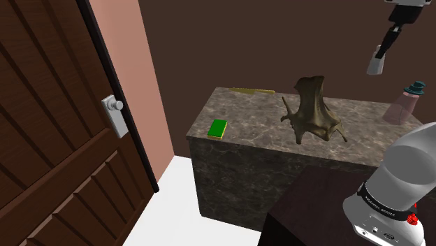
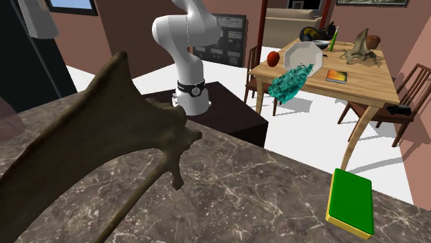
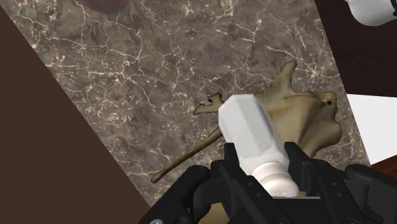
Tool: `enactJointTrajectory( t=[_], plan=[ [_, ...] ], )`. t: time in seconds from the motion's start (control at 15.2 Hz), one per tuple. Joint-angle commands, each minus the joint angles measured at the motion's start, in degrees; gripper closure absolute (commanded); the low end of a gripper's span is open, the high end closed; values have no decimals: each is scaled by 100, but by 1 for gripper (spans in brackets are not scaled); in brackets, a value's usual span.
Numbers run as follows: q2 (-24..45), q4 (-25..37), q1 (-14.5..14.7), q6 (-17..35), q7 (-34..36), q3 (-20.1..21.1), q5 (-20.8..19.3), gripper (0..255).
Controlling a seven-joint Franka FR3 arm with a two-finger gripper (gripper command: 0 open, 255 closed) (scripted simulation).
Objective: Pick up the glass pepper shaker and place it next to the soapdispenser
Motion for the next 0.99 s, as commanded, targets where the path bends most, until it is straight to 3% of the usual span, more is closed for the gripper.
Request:
enactJointTrajectory(
  t=[0.0, 0.53, 0.92],
  plan=[
    [19, 87, -61, -39, -284, -218, -73, 255],
    [358, 674, -157, -170, -1447, -1224, -203, 255],
    [255, 146, -214, 275, -1415, -1263, -291, 255]
  ],
)
